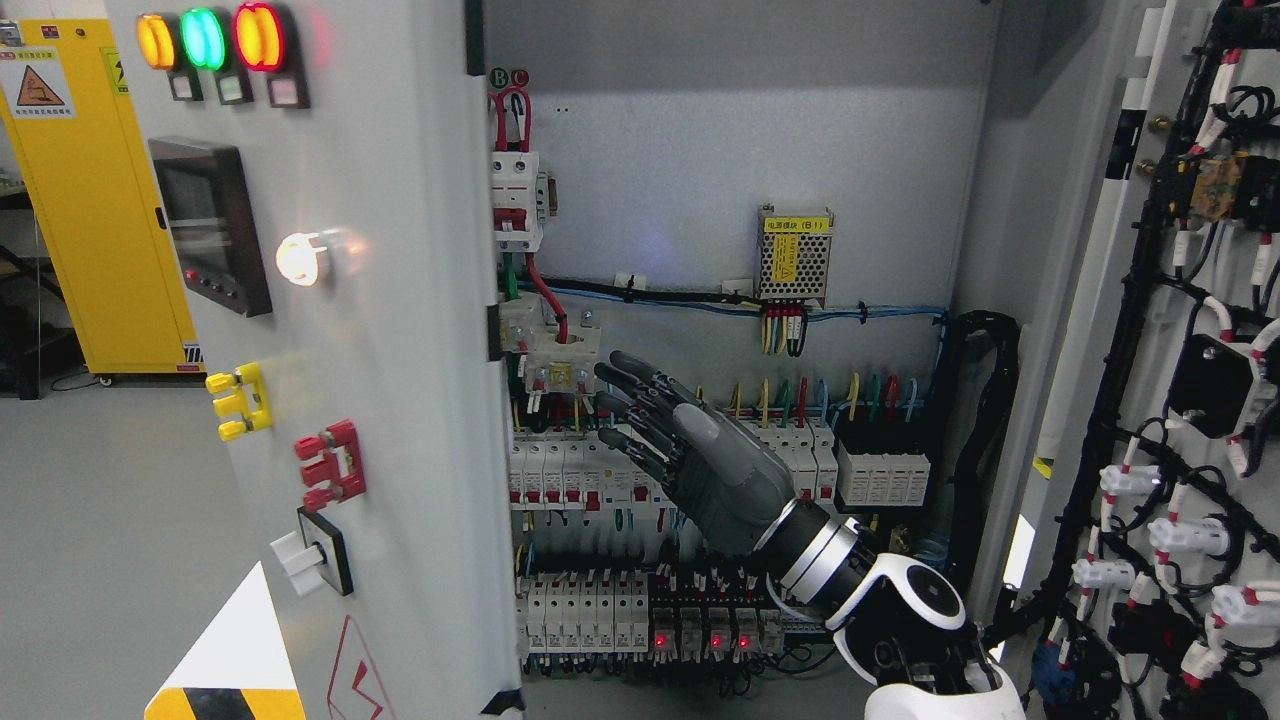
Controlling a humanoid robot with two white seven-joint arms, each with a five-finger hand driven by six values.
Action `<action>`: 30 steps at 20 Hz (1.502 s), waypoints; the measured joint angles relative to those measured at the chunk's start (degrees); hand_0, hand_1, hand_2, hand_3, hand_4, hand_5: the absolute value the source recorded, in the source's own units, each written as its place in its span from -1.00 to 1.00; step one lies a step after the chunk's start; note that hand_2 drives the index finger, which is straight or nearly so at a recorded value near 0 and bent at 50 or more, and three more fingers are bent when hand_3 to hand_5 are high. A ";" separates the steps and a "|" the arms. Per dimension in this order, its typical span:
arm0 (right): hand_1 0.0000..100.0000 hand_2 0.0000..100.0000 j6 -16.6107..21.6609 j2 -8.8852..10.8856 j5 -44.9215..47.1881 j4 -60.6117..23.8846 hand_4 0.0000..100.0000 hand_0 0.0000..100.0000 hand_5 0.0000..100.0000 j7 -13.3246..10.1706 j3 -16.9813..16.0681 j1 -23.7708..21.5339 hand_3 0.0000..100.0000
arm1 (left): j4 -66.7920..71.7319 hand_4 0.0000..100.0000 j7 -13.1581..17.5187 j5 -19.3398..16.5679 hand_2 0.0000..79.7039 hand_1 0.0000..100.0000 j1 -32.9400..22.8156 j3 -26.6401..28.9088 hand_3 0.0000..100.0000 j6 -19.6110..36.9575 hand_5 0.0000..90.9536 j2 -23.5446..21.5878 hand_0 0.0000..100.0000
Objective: Open door with both hands
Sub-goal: 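Pull the indicator-light door outward with the right hand, swinging it open, then withdraw the right hand down and out of view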
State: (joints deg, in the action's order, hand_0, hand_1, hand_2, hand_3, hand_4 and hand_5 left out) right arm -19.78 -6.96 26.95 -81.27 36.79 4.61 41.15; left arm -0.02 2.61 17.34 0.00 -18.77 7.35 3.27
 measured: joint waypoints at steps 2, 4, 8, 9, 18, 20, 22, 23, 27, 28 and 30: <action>0.00 -0.92 0.00 0.04 0.40 -1.21 -1.00 -1.00 -1.00 0.02 1.00 -1.22 -1.00 | 0.01 -1.00 0.00 0.02 -1.00 0.11 0.00 0.01 -1.00 0.00 -1.00 -0.02 -0.76; 0.00 -0.92 0.00 0.07 0.71 -2.31 -1.00 -1.00 -1.00 0.08 2.16 -2.38 -1.00 | 0.01 -1.00 0.02 0.03 -1.00 0.11 0.00 0.02 -1.00 -0.01 -1.00 -0.03 -0.76; 0.00 -0.92 0.00 0.14 1.03 -4.28 -1.00 -1.00 -1.00 0.21 5.04 -4.68 -1.00 | 0.01 -1.00 0.13 0.05 -1.00 0.11 0.00 0.03 -1.00 0.00 -1.00 -0.06 -0.76; 0.00 -0.92 0.04 0.16 1.09 -4.68 -1.00 -1.00 -1.00 0.22 5.81 -5.16 -1.00 | 0.01 -1.00 0.16 0.05 -1.00 0.11 0.00 0.03 -1.00 0.00 -1.00 -0.07 -0.76; 0.00 -0.92 0.59 0.25 1.25 -7.15 -1.00 -1.00 -1.00 -0.40 15.11 -8.81 -1.00 | 0.02 -1.00 0.20 0.01 -1.00 0.11 0.00 0.01 -1.00 0.20 -1.00 -0.11 -0.76; 0.00 -0.92 0.68 0.26 1.15 -7.43 -1.00 -1.00 -1.00 -0.60 17.32 -9.38 -1.00 | 0.02 -1.00 0.20 0.00 -1.00 0.11 0.00 0.02 -1.00 0.27 -1.00 -0.05 -0.76; 0.00 -0.92 0.69 0.26 1.02 -7.67 -1.00 -1.00 -1.00 -1.05 19.75 -9.99 -1.00 | 0.02 -1.00 0.20 -0.02 -1.00 0.11 0.00 0.02 -1.00 0.27 -1.00 -0.01 -0.76; 0.00 -0.92 0.70 0.24 0.98 -7.78 -1.00 -1.00 -1.00 -1.35 20.91 -10.23 -1.00 | 0.02 -1.00 0.20 -0.02 -1.00 0.11 0.00 0.03 -1.00 0.30 -1.00 0.01 -0.76; 0.00 -0.92 1.68 0.10 0.80 -8.11 -1.00 -1.00 -1.00 -2.14 25.37 -10.82 -1.00 | 0.02 -1.00 0.22 -0.02 -1.00 0.11 0.00 0.03 -1.00 0.50 -1.00 0.06 -0.76; 0.00 -0.92 2.51 0.08 0.76 -8.16 -1.00 -1.00 -1.00 -2.20 26.42 -10.91 -1.00 | 0.02 -1.00 0.22 -0.02 -1.00 0.11 0.00 0.03 -1.00 0.43 -1.00 0.07 -0.76; 0.00 -0.92 3.68 0.02 0.59 -8.25 -1.00 -1.00 -1.00 -2.24 28.30 -10.95 -1.00 | 0.02 -1.00 0.22 -0.02 -1.00 0.11 0.00 0.04 -1.00 0.33 -1.00 0.08 -0.76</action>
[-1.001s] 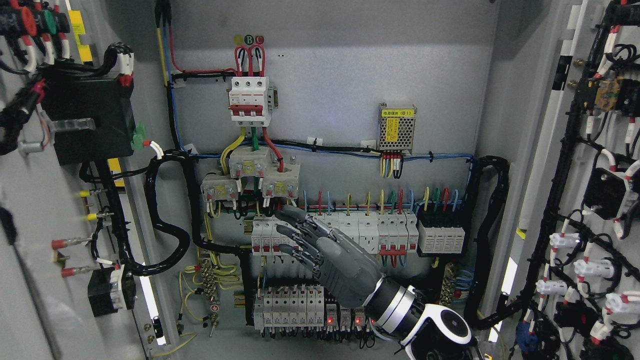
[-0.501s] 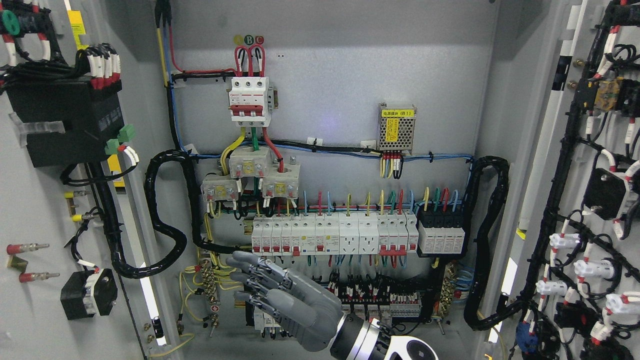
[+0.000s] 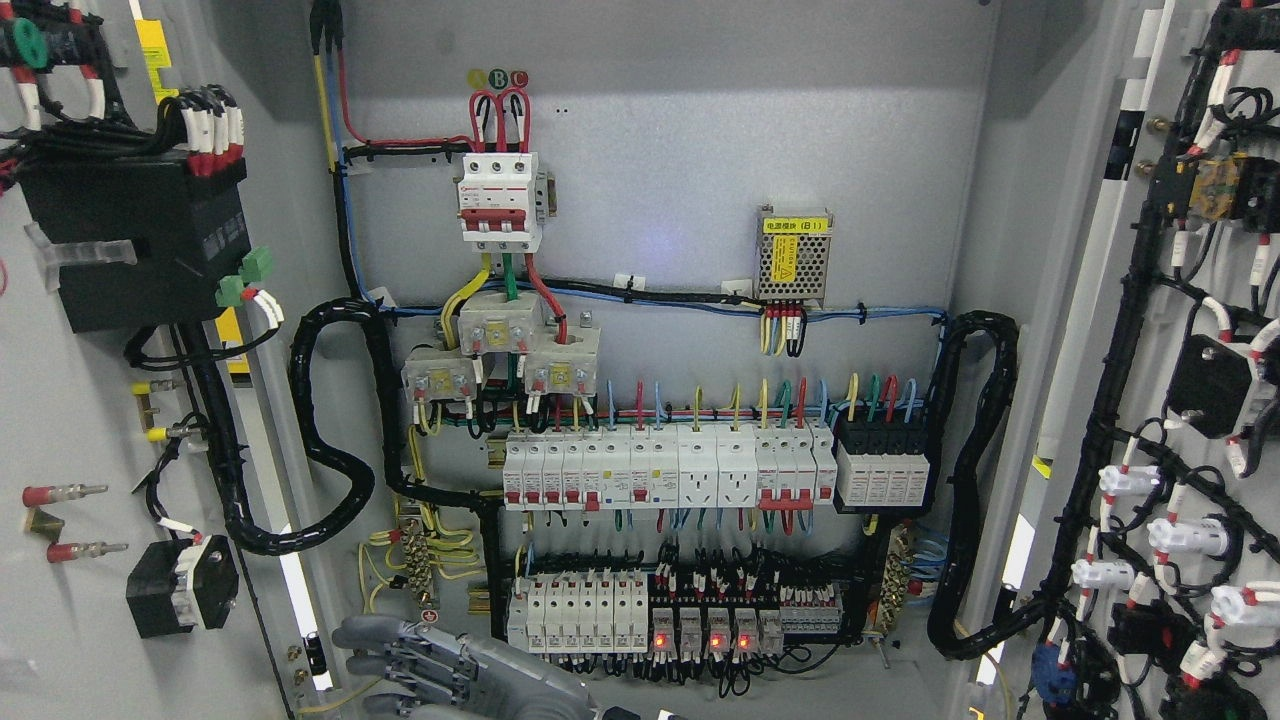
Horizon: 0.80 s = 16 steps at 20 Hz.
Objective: Open door with both hands
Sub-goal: 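Withdraw the right hand down and out of view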
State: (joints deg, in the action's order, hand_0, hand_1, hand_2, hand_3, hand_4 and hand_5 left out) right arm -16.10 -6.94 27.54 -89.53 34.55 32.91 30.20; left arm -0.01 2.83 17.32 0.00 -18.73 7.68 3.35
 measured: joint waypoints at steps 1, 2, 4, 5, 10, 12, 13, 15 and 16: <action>0.00 -0.92 0.28 -0.02 -0.18 -0.02 -1.00 -1.00 -1.00 -0.02 0.75 0.00 -1.00 | 0.00 -1.00 0.00 0.00 -1.00 0.11 0.00 0.00 -1.00 -0.04 -1.00 0.01 -0.76; 0.00 -0.92 0.47 -0.04 -0.42 -0.04 -1.00 -1.00 -1.00 -0.03 1.52 0.01 -1.00 | 0.00 -1.00 0.00 0.00 -1.00 0.11 0.00 0.00 -1.00 -0.10 -1.00 0.02 -0.76; 0.00 -0.92 0.74 -0.09 -0.91 0.06 -1.00 -1.00 -1.00 -0.08 2.89 0.09 -1.00 | 0.00 -1.00 0.00 0.00 -1.00 0.11 0.00 0.00 -1.00 -0.21 -1.00 0.04 -0.76; 0.00 -0.92 0.83 -0.12 -1.12 0.14 -1.00 -1.00 -1.00 -0.10 3.48 0.12 -1.00 | 0.00 -1.00 0.00 0.00 -1.00 0.11 0.00 0.00 -1.00 -0.25 -1.00 0.05 -0.76; 0.00 -0.92 1.02 -0.40 -1.58 0.84 -1.00 -1.00 -1.00 -0.12 6.12 1.36 -1.00 | 0.00 -1.00 0.01 0.08 -1.00 0.11 0.00 0.01 -1.00 -0.27 -1.00 0.10 -0.76; 0.00 -0.92 1.05 -0.58 -1.58 1.27 -1.00 -1.00 -1.00 -0.12 6.96 2.30 -1.00 | 0.00 -1.00 0.01 0.18 -1.00 0.11 0.00 0.02 -1.00 -0.33 -1.00 0.11 -0.76; 0.00 -0.92 1.05 -0.63 -1.53 1.48 -1.00 -1.00 -1.00 -0.12 7.35 2.75 -1.00 | 0.00 -1.00 0.01 0.24 -1.00 0.11 0.00 0.03 -1.00 -0.37 -1.00 0.11 -0.76; 0.00 -0.92 1.05 -0.77 -1.42 1.84 -1.00 -1.00 -1.00 -0.12 8.08 3.47 -1.00 | 0.00 -1.00 0.01 0.32 -1.00 0.11 0.00 0.04 -1.00 -0.42 -1.00 0.11 -0.76; 0.00 -0.92 0.93 -0.82 -1.38 2.03 -1.00 -1.00 -1.00 -0.12 8.46 3.78 -1.00 | 0.00 -1.00 0.00 0.35 -1.00 0.11 0.00 0.04 -1.00 -0.42 -1.00 0.11 -0.76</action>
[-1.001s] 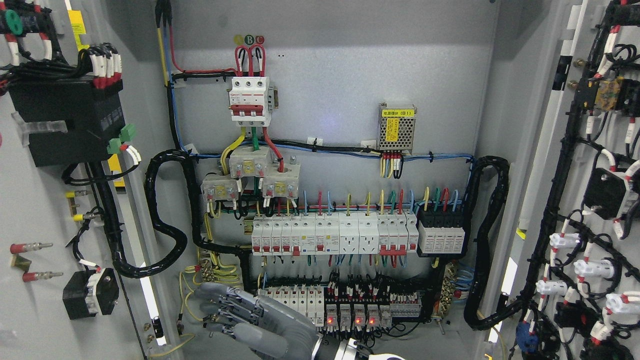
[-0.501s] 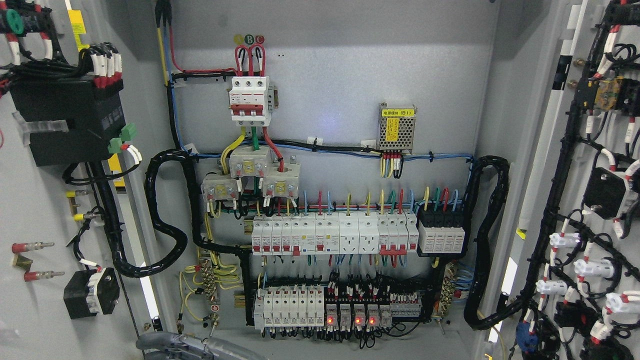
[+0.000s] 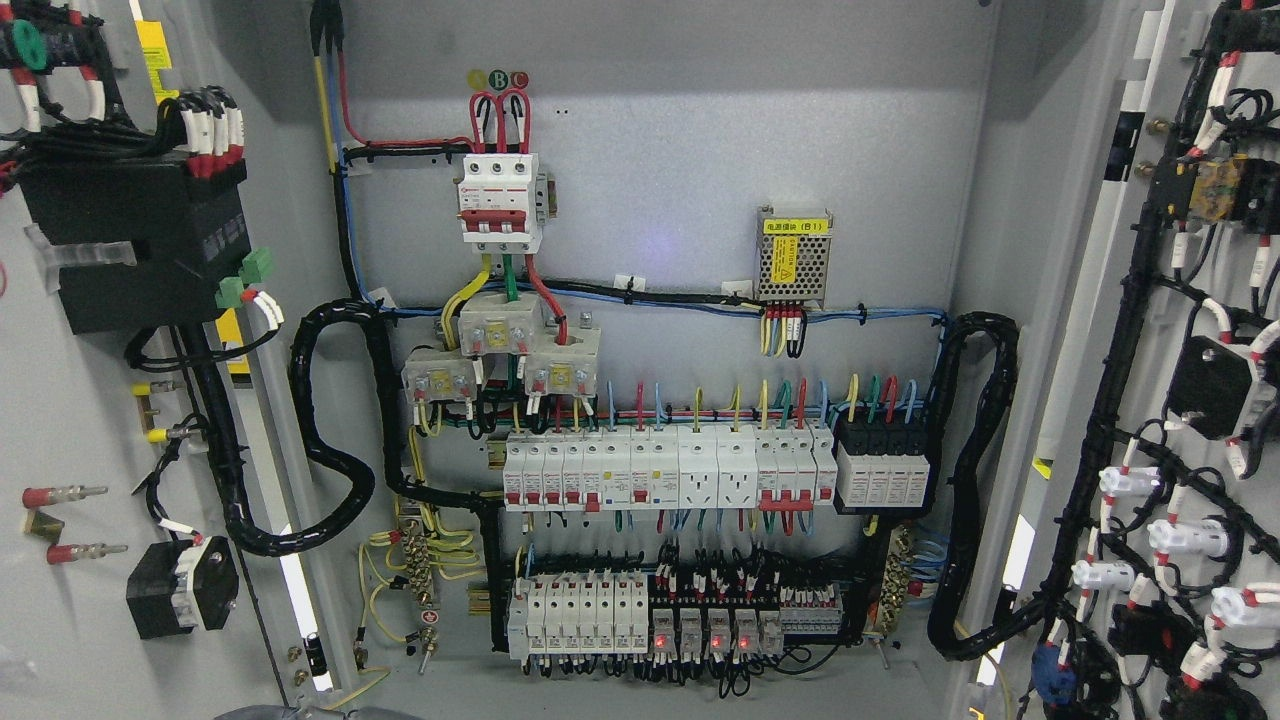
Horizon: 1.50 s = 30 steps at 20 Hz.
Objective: Open door with both hands
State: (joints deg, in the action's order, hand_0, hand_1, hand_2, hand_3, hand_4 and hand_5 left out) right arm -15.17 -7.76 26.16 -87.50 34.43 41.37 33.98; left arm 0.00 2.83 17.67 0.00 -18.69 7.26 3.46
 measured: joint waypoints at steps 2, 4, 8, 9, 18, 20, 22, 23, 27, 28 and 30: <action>0.00 -0.92 -0.31 -0.11 0.07 0.27 -1.00 -1.00 -1.00 0.00 0.67 0.44 -1.00 | 0.00 -1.00 0.00 0.07 -1.00 0.11 0.00 0.02 -1.00 0.00 -1.00 0.00 -0.76; 0.00 -0.92 -0.48 -0.21 0.70 0.53 -1.00 -1.00 -1.00 -0.28 1.29 0.79 -1.00 | 0.00 -1.00 0.01 0.13 -1.00 0.11 0.00 0.04 -1.00 -0.01 -1.00 0.00 -0.76; 0.00 -0.92 -0.65 -0.37 4.11 0.91 -1.00 -1.00 -1.00 -2.53 2.36 1.99 -1.00 | 0.00 -1.00 0.01 0.09 -1.00 0.11 0.00 0.04 -1.00 -0.26 -1.00 -0.02 -0.76; 0.00 -0.92 -0.66 -0.42 4.77 1.01 -1.00 -1.00 -1.00 -3.38 2.60 2.34 -1.00 | 0.00 -1.00 0.01 0.06 -1.00 0.11 0.00 0.04 -1.00 -0.24 -1.00 -0.03 -0.76; 0.00 -0.92 -0.70 -0.69 7.53 1.49 -1.00 -1.00 -1.00 -5.09 5.08 4.99 -1.00 | 0.00 -1.00 0.01 -0.23 -1.00 0.11 0.00 -0.01 -1.00 0.43 -1.00 -0.08 -0.76; 0.00 -0.92 -0.70 -0.75 7.73 1.57 -1.00 -1.00 -1.00 -5.17 5.71 5.39 -1.00 | 0.00 -1.00 0.01 -0.30 -1.00 0.11 0.00 -0.02 -1.00 0.44 -1.00 -0.08 -0.76; 0.00 -0.92 -0.70 -0.79 8.02 1.66 -1.00 -1.00 -1.00 -5.22 6.26 5.73 -1.00 | 0.00 -1.00 0.01 -0.35 -1.00 0.11 0.00 -0.03 -1.00 0.46 -1.00 -0.09 -0.76; 0.00 -0.92 -0.70 -0.81 8.23 1.68 -1.00 -1.00 -1.00 -5.22 6.48 5.88 -1.00 | 0.00 -1.00 0.01 -0.37 -1.00 0.11 0.00 -0.04 -1.00 0.48 -1.00 -0.12 -0.76; 0.00 -0.92 -0.70 -0.88 8.82 1.83 -1.00 -1.00 -1.00 -5.39 7.33 6.36 -1.00 | 0.00 -1.00 0.01 -0.33 -1.00 0.11 0.00 -0.05 -1.00 0.51 -1.00 -0.23 -0.76; 0.00 -0.92 -0.70 -0.89 8.89 1.88 -1.00 -1.00 -1.00 -5.39 7.49 6.54 -1.00 | 0.00 -1.00 0.01 -0.25 -1.00 0.11 0.00 -0.04 -1.00 0.52 -1.00 -0.25 -0.76; 0.00 -0.92 -0.70 -0.91 9.03 1.94 -1.00 -1.00 -1.00 -5.40 7.76 6.80 -1.00 | 0.00 -1.00 0.01 -0.10 -1.00 0.11 0.00 -0.02 -1.00 0.52 -1.00 -0.30 -0.76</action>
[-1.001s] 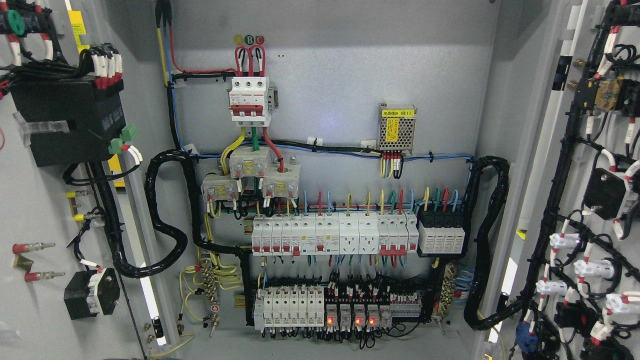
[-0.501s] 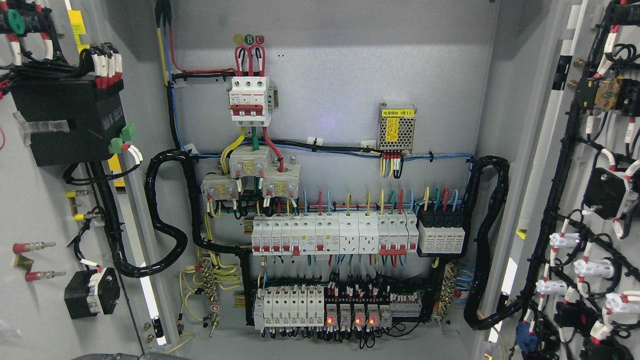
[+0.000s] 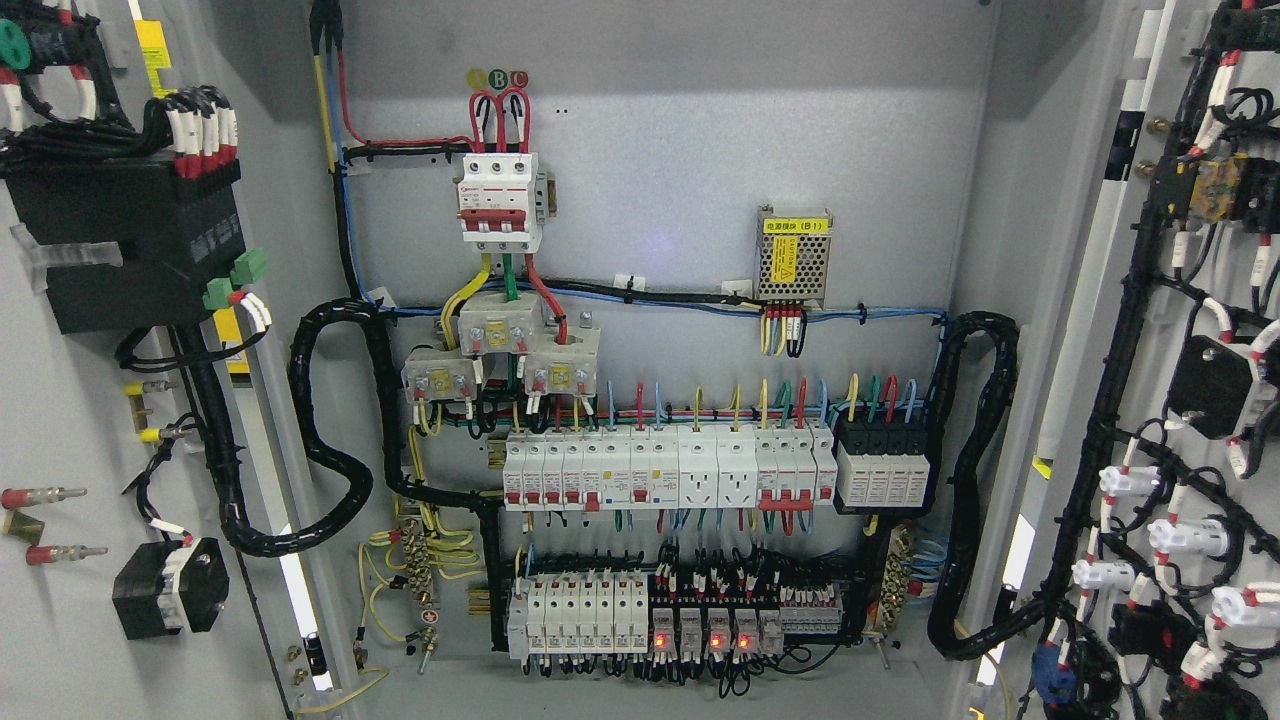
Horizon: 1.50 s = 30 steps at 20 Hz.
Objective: Open door with both hands
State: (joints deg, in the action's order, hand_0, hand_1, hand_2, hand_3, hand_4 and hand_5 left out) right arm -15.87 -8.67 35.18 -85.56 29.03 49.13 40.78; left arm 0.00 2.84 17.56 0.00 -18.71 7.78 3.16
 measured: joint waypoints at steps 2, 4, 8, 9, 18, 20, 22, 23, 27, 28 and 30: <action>0.00 -0.92 0.00 -0.03 -0.02 0.07 -1.00 -1.00 -1.00 0.00 0.23 0.21 -1.00 | 0.00 -1.00 0.00 0.10 -1.00 0.11 0.00 0.02 -1.00 0.00 -1.00 -0.04 -0.76; 0.00 -0.92 0.00 -0.06 -0.11 0.07 -1.00 -1.00 -1.00 0.00 0.29 0.25 -1.00 | 0.00 -1.00 0.00 0.22 -1.00 0.11 0.00 0.08 -1.00 0.09 -1.00 -0.08 -0.76; 0.00 -0.92 0.00 0.03 -0.17 -0.05 -1.00 -1.00 -1.00 0.00 -0.47 -1.02 -1.00 | -0.62 -1.00 0.00 0.39 -1.00 0.11 -0.01 1.54 -1.00 0.86 -1.00 -0.15 -0.76; 0.00 -0.92 0.00 0.20 -0.20 -0.16 -1.00 -1.00 -1.00 0.00 -0.90 -1.67 -1.00 | -0.90 -1.00 0.00 0.36 -1.00 0.11 -0.01 2.00 -1.00 0.88 -1.00 -0.19 -0.76; 0.00 -0.92 3.62 6.67 -0.59 -2.65 -1.00 -1.00 -1.00 -3.15 -6.60 -11.43 -1.00 | -12.29 -1.00 11.63 0.00 -1.00 0.11 -4.57 4.55 -1.00 5.54 -1.00 -2.63 -0.76; 0.00 -0.92 6.64 8.56 -0.62 -3.81 -1.00 -1.00 -1.00 -5.96 -8.46 -14.58 -1.00 | -18.06 -1.00 14.91 -0.05 -1.00 0.11 -7.07 4.98 -1.00 6.49 -1.00 -3.58 -0.76; 0.00 -0.92 9.72 10.49 -0.99 -5.31 -1.00 -1.00 -1.00 -8.25 -10.35 -18.11 -1.00 | -24.36 -1.00 16.49 -0.10 -1.00 0.11 -9.75 5.42 -1.00 7.06 -1.00 -4.56 -0.76; 0.00 -0.92 11.06 11.46 -1.50 -6.25 -1.00 -1.00 -1.00 -8.97 -11.27 -20.01 -1.00 | -28.10 -1.00 16.95 -0.10 -1.00 0.11 -11.25 5.74 -1.00 7.23 -1.00 -5.12 -0.76; 0.00 -0.92 16.23 14.83 -4.62 -9.95 -1.00 -1.00 -1.00 -10.24 -15.87 -28.54 -1.00 | -43.82 -1.00 17.78 -0.09 -1.00 0.11 -17.84 7.48 -1.00 7.64 -1.00 -7.69 -0.76; 0.00 -0.92 17.28 15.56 -5.33 -10.97 -1.00 -1.00 -1.00 -10.44 -17.19 -30.65 -1.00 | -47.94 -1.00 17.91 -0.06 -1.00 0.11 -19.47 8.01 -1.00 7.89 -1.00 -8.39 -0.76; 0.00 -0.92 19.29 16.76 -6.47 -12.96 -1.00 -1.00 -1.00 -10.57 -19.84 -34.53 -1.00 | -55.64 -1.00 18.02 -0.05 -1.00 0.11 -22.49 9.04 -1.00 8.26 -1.00 -9.57 -0.76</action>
State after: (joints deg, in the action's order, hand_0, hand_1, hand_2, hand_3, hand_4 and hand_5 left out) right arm 3.42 8.09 28.72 -98.52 18.46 29.29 6.25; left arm -55.65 20.87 17.52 -22.49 -9.67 16.05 -6.41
